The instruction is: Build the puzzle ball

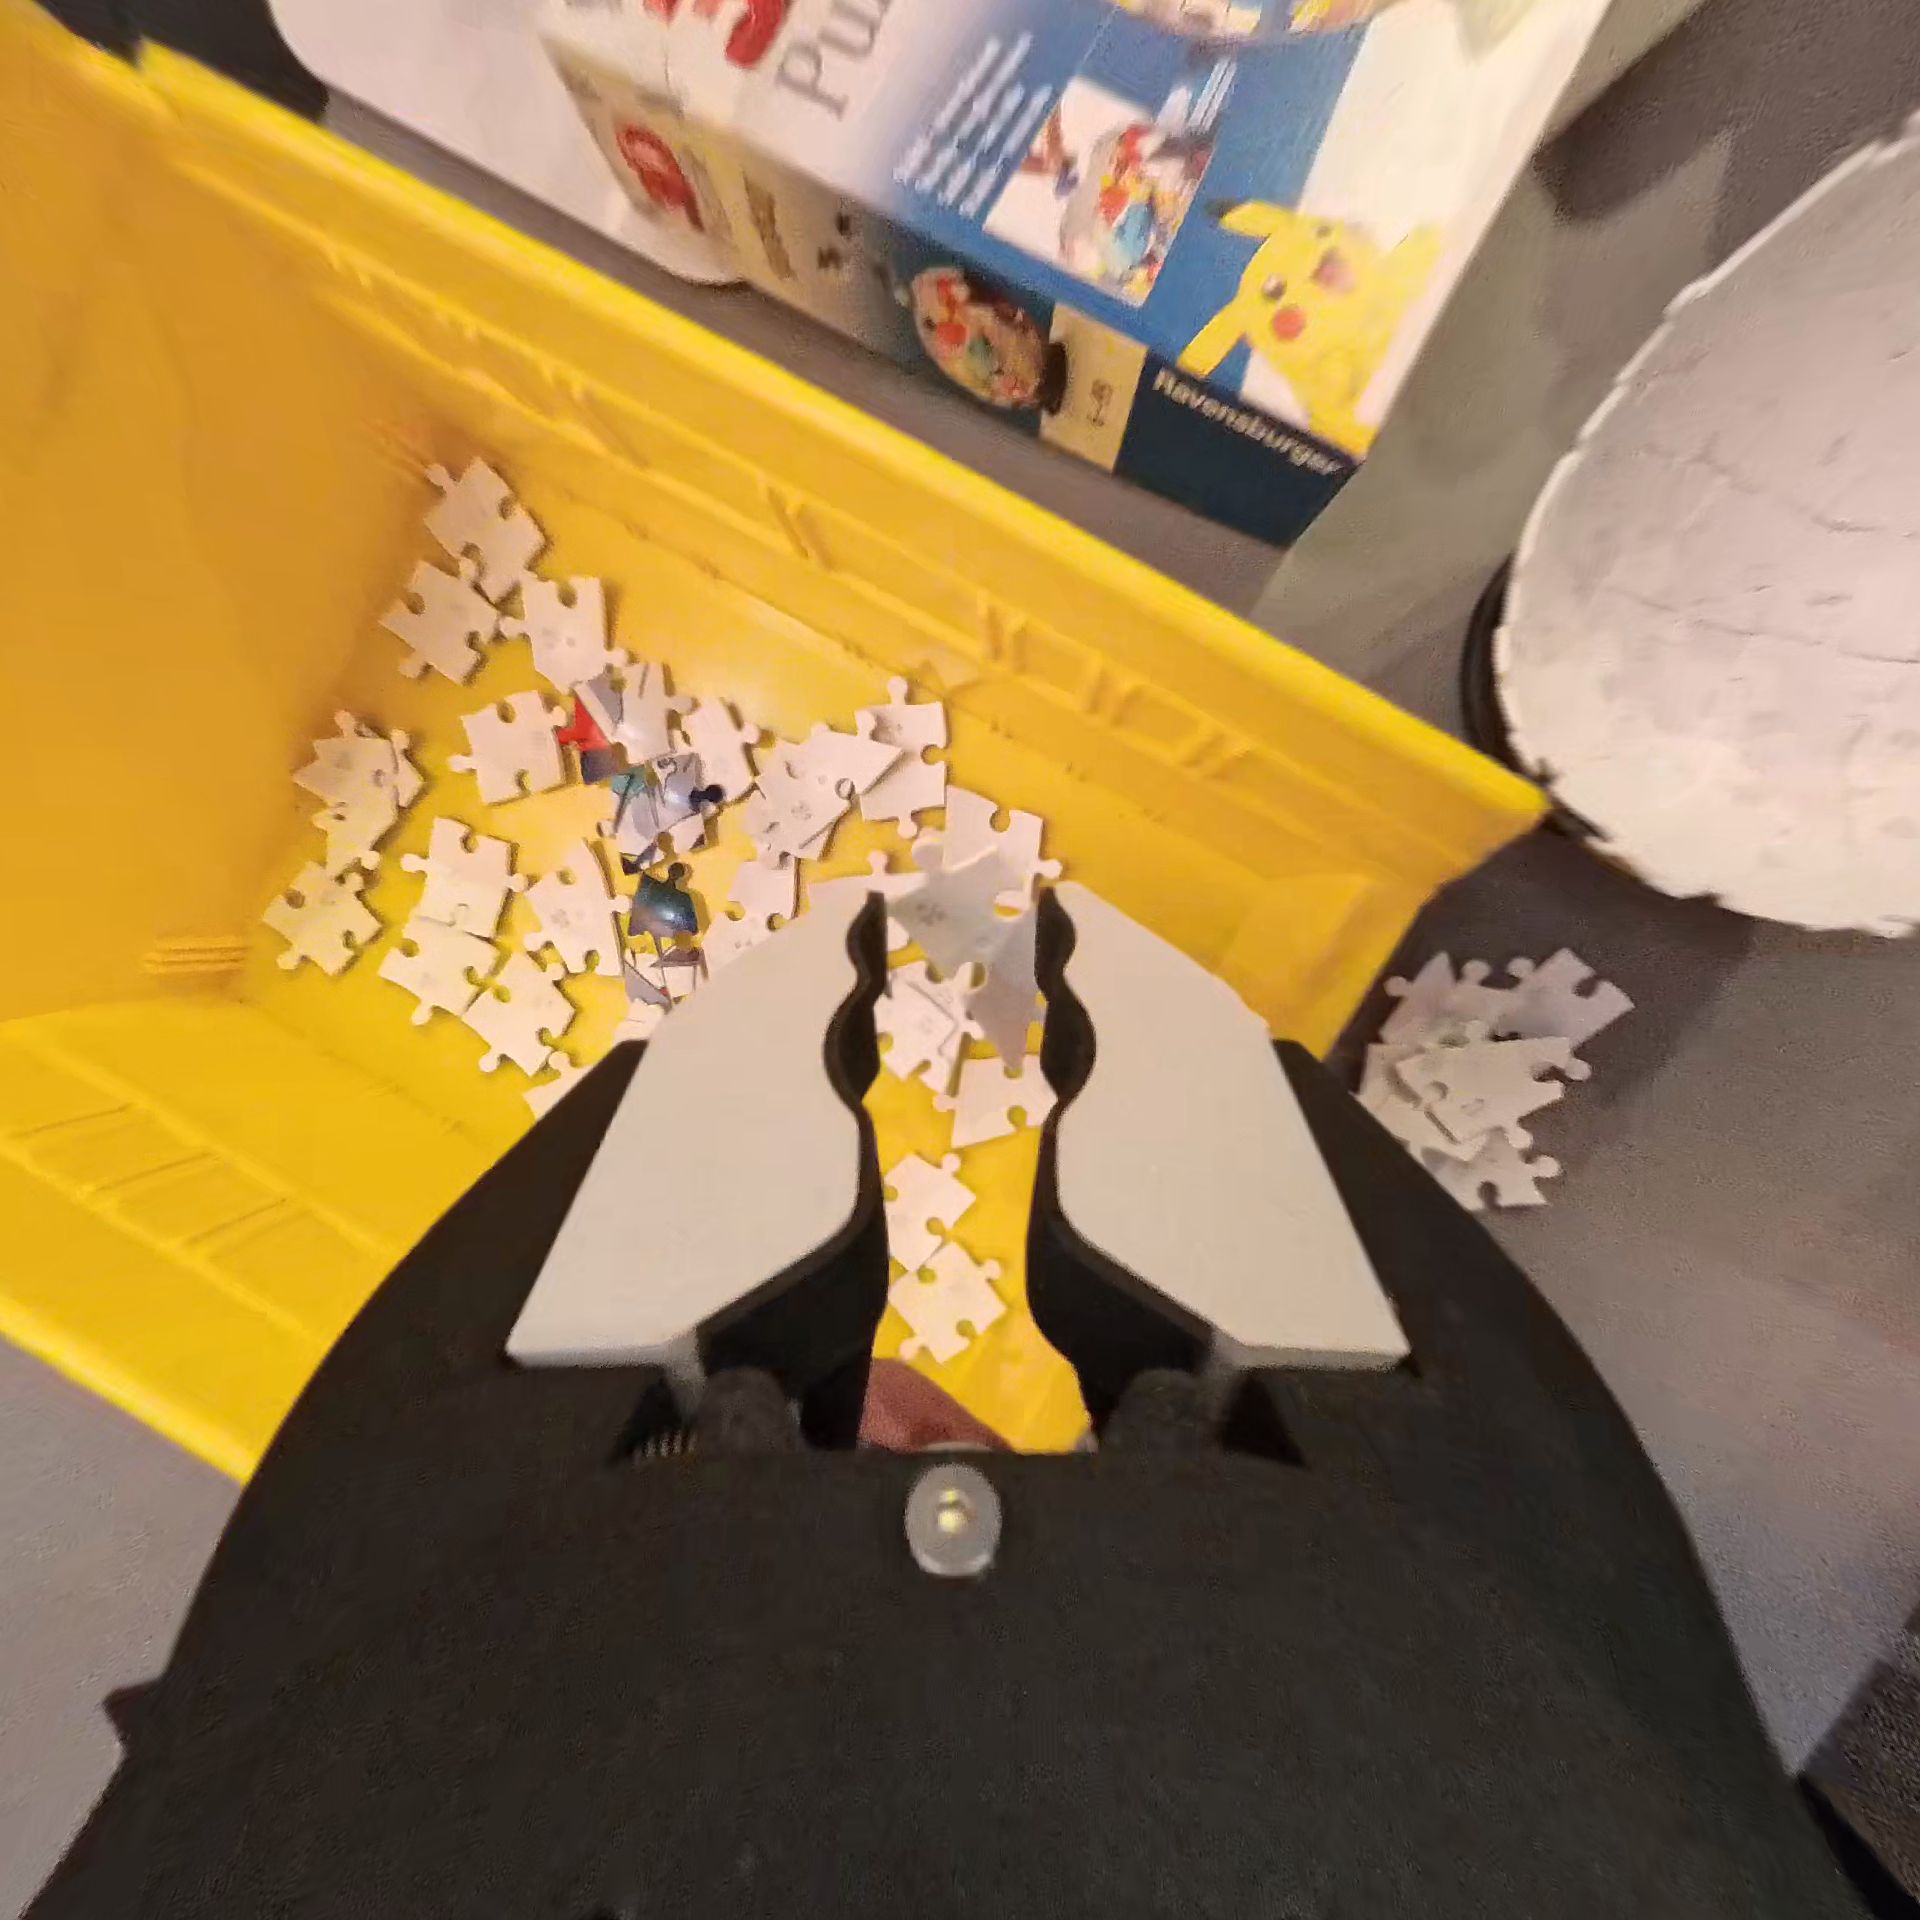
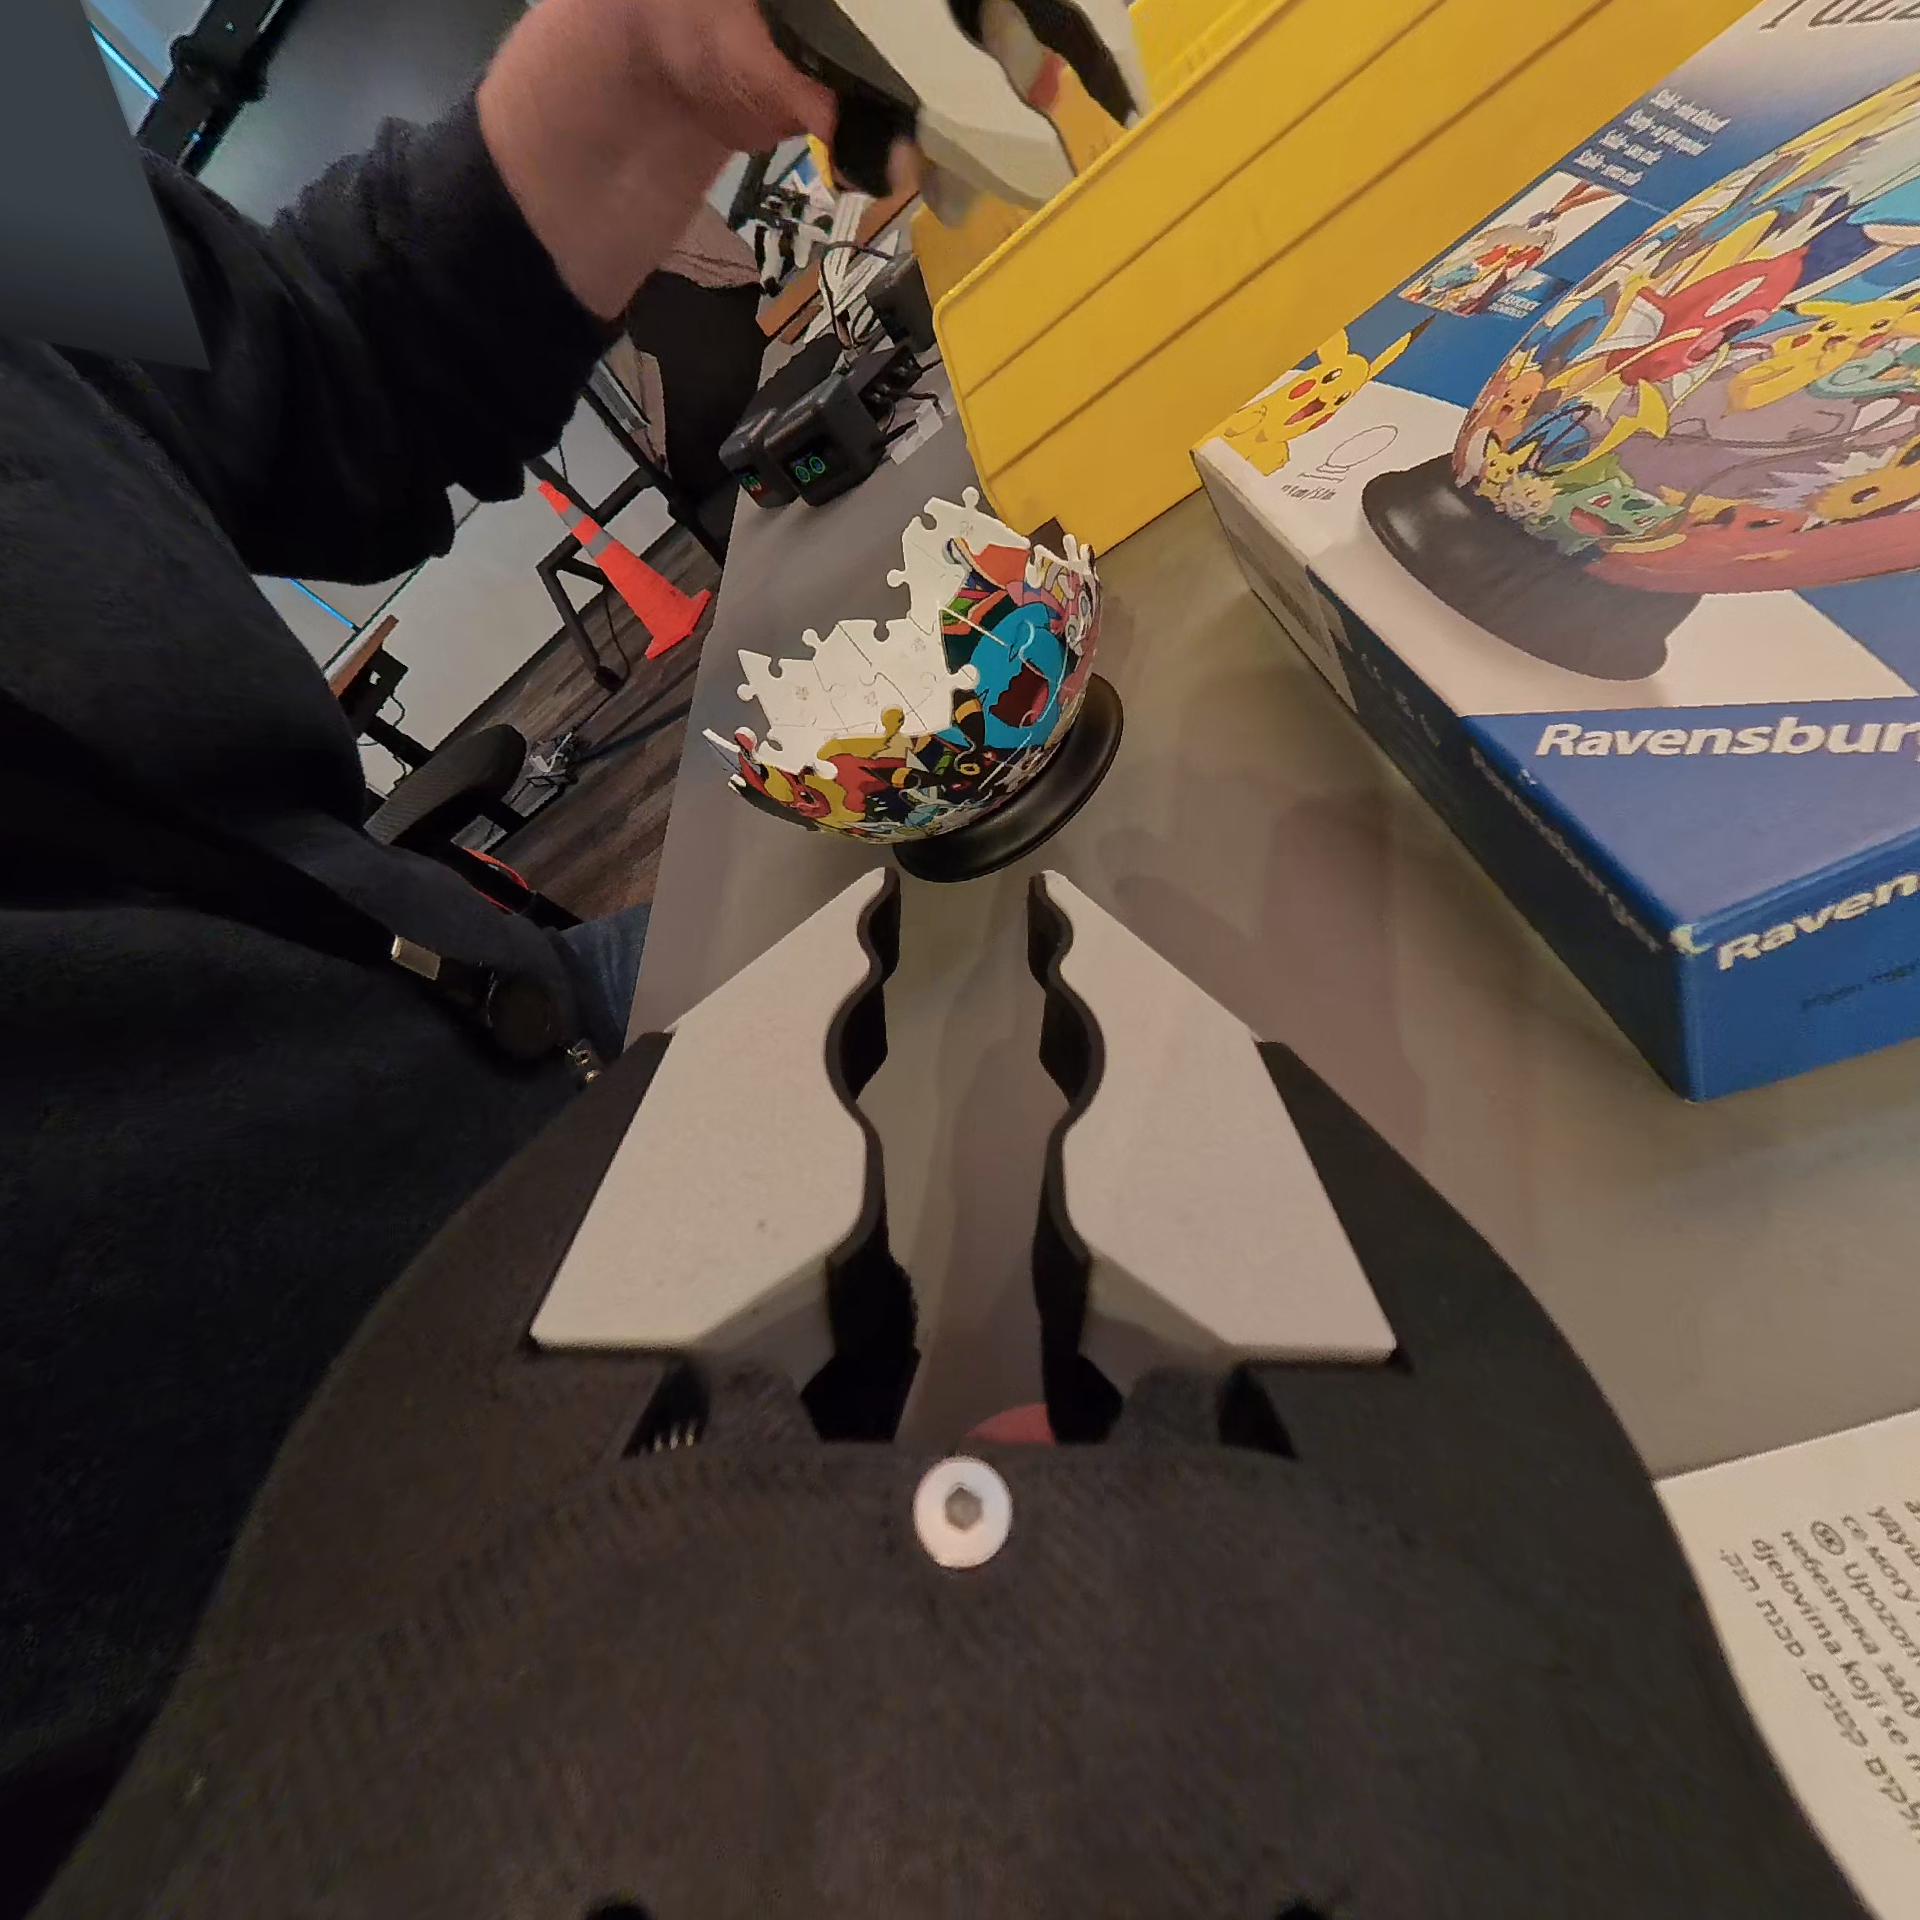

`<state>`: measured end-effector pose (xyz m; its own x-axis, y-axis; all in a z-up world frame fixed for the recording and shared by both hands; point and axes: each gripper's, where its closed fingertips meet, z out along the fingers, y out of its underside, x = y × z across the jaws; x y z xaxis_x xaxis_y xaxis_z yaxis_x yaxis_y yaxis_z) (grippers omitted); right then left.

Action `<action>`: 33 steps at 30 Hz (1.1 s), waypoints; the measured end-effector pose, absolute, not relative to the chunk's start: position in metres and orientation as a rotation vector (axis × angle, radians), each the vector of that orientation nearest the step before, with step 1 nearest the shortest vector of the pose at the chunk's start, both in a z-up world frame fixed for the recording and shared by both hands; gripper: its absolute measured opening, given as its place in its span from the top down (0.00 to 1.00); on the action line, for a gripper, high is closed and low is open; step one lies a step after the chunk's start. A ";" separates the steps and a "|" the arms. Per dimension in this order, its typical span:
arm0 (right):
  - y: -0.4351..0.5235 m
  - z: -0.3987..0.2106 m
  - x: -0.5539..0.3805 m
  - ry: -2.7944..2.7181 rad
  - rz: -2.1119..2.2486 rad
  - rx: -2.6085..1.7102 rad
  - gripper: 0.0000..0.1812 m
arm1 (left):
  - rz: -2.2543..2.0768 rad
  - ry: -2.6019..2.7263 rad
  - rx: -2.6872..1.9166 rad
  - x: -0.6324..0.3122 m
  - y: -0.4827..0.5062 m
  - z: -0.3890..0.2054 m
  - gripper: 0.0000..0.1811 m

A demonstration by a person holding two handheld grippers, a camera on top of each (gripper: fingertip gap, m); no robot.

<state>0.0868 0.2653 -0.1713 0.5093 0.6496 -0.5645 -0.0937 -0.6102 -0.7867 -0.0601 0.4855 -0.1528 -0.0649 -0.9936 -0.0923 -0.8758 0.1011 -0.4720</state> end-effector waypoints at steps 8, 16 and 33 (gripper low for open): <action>0.266 -0.173 0.087 -0.451 1.157 -1.959 0.87 | -0.537 2.155 -1.744 -0.089 0.388 -0.152 0.85; 0.267 -0.176 0.086 -0.452 1.141 -1.979 0.87 | -0.401 2.203 -1.743 -0.105 0.363 -0.201 0.79; 0.267 -0.175 0.087 -0.448 1.144 -1.974 0.87 | -0.324 2.075 -1.779 -0.078 0.488 -0.162 0.79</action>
<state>0.0867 0.2671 -0.1753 0.5297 0.6342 -0.5631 -0.0832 -0.6219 -0.7787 -0.0780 0.4880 -0.1624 -0.1209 -0.9829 -0.1391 -0.8936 0.1688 -0.4159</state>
